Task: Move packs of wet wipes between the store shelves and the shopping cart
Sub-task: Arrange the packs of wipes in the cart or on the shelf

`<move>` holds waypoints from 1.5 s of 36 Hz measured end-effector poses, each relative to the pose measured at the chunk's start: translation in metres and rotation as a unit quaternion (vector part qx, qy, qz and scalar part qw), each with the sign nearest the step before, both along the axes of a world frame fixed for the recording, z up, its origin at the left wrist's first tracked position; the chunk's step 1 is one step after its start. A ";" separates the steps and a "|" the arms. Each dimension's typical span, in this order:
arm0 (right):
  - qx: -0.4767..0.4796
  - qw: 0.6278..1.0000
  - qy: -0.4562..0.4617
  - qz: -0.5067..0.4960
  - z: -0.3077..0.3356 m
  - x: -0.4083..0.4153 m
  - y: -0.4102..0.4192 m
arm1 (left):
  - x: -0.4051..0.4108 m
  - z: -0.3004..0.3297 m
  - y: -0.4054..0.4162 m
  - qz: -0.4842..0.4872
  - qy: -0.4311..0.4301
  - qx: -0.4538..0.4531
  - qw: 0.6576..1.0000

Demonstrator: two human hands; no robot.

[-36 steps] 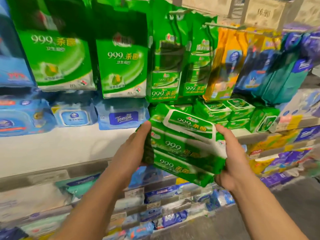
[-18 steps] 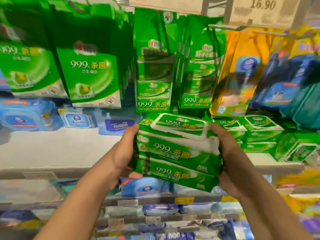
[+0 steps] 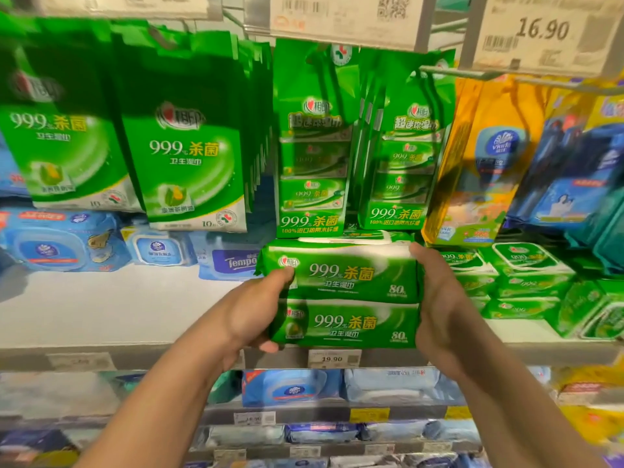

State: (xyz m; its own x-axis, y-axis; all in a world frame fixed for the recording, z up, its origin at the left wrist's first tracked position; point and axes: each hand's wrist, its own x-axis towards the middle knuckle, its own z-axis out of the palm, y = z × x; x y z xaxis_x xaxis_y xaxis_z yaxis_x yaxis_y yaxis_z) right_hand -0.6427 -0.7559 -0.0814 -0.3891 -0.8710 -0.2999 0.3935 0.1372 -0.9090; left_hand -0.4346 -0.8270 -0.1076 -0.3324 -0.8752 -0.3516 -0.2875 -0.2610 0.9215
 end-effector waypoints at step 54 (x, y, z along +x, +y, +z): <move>0.001 0.588 0.788 -0.181 -0.076 -0.038 -0.008 | -0.035 -0.056 -0.032 -0.030 -0.239 -0.325 0.914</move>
State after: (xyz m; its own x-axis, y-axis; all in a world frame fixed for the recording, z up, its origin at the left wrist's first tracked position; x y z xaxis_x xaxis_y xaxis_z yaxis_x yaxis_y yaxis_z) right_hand -0.6806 -0.7639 -0.1578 -0.3440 -0.6459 0.6815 -0.9347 0.3049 -0.1828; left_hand -0.4693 -0.8593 -0.1632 -0.3309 -0.9360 0.1197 -0.6941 0.3274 0.6411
